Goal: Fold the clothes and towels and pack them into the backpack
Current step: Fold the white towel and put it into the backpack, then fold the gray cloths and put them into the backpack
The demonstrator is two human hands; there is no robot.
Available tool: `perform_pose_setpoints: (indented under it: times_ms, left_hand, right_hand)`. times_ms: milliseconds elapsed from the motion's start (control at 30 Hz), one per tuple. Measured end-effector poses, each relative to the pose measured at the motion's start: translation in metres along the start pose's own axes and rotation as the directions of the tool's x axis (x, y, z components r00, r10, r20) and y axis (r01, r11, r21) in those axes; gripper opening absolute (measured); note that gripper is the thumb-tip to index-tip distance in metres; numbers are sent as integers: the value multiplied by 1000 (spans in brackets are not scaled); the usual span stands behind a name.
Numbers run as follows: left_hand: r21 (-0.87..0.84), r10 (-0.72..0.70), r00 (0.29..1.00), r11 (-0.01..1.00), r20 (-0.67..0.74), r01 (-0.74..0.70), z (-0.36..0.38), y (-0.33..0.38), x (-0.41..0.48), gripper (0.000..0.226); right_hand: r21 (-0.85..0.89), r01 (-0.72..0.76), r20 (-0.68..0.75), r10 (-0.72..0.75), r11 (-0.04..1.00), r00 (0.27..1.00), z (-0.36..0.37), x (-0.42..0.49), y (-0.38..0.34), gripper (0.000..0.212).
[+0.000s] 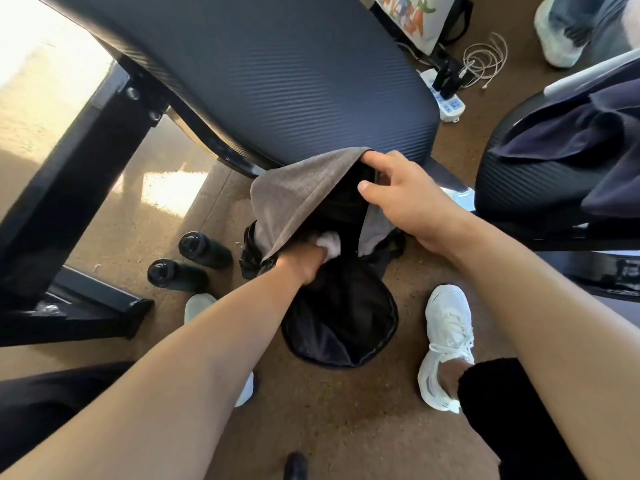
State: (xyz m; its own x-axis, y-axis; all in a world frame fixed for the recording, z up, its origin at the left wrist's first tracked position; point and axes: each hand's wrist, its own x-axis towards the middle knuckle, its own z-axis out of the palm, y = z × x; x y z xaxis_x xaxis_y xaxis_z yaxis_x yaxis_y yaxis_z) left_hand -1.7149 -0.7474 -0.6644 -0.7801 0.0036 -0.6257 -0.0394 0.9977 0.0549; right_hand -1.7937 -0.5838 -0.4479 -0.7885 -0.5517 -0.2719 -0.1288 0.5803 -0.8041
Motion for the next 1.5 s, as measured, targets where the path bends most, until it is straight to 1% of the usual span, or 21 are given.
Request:
perform_pose_setpoints:
  times_ms: [67, 133, 200, 233, 300, 400, 467, 533, 667, 733, 867, 967, 1067, 1133, 1200, 1233, 1300, 1333, 1367, 1433, 1500]
  left_hand:
    - [66, 25, 994, 998, -106, -18, 4, 11, -8, 49]
    - [104, 59, 963, 994, -263, -32, 8, 20, -18, 52]
    - [60, -5, 938, 998, -345, 27, 13, 25, -20, 57]
    - [20, -68, 943, 997, -325, 79, 16, 25, -19, 60]
    - [-18, -156, 969, 988, -193, 155, 22, 20, -10, 62]
    - [-26, -133, 991, 991, 2, 133, 24, 9, 7, 68]
    - [-47, -103, 993, 993, 52, 105, 15, 6, 12, 72]
    - [-88, -95, 995, 991, 43, 99, 6, 9, 10, 74]
    - [-181, -30, 994, 983, -107, 11, -4, 27, -24, 66]
    - [-220, -2, 990, 975, -143, -30, -8, 34, -51, 63]
    - [-379, -1, 969, 920, -249, -97, -23, 51, -106, 44]
    - [-359, 17, 880, 909, -475, -211, -44, 67, -145, 28]
    - [-331, 29, 740, 882, -672, -336, -82, 85, -177, 22]
    - [-376, 11, 696, 835, -718, -401, -111, 101, -187, 19]
    - [-482, -39, 689, 743, -723, -464, -140, 121, -188, 18]
    - [-546, -62, 702, 678, -709, -492, -154, 134, -186, 17]
    - [-649, -79, 744, 556, -664, -520, -180, 165, -180, 13]
    - [-668, -63, 759, 524, -648, -528, -192, 181, -176, 15]
    - [-667, -32, 768, 519, -640, -534, -202, 197, -171, 22]
    - [-612, 55, 768, 568, -638, -550, -221, 230, -161, 52]
    - [-556, 104, 762, 622, -639, -551, -236, 254, -152, 84]
  right_hand:
    - [-8, -10, 8, 10, 1000, 1000, 2, 1, 0, 30]
    - [-20, -6, 6, 6, 1000, 1000, 4, 2, -1, 30]
    - [-25, -6, 9, 6, 1000, 1000, 5, 2, 0, 30]
    - [-22, -8, 13, 8, 1000, 1000, 5, 2, 1, 30]
    - [-16, -7, 20, 7, 1000, 1000, 4, 2, 0, 30]
    - [-43, -4, 45, 6, 999, 999, 2, 0, 2, 31]
    - [-64, 2, 59, 2, 998, 998, 0, -2, 4, 32]
    - [-82, 9, 78, -3, 997, 997, -2, -4, 7, 33]
    - [-101, 4, 88, 5, 995, 996, -8, -11, 11, 45]
    - [-132, -5, 92, 17, 991, 996, -10, -17, 12, 50]
    - [-225, 27, 131, 3, 974, 991, -18, -35, 16, 36]
    - [-234, 34, 78, -16, 972, 997, -34, -59, 18, 21]
    - [-132, -1, -148, -18, 991, 989, -56, -89, 27, 17]
    - [-45, 17, -364, -32, 999, 931, -70, -109, 34, 13]
    - [22, 46, -578, -24, 999, 816, -84, -131, 40, 9]
    - [27, 65, -688, -29, 998, 725, -94, -142, 42, 7]
    - [-23, 93, -877, -64, 995, 476, -118, -162, 46, 5]
    - [-38, 79, -933, -63, 996, 355, -130, -169, 50, 9]
    - [-20, 58, -964, -35, 998, 262, -143, -174, 56, 17]
    - [67, 17, -983, 63, 998, 173, -166, -179, 71, 39]
    - [81, -41, -976, 87, 996, 197, -178, -177, 86, 61]
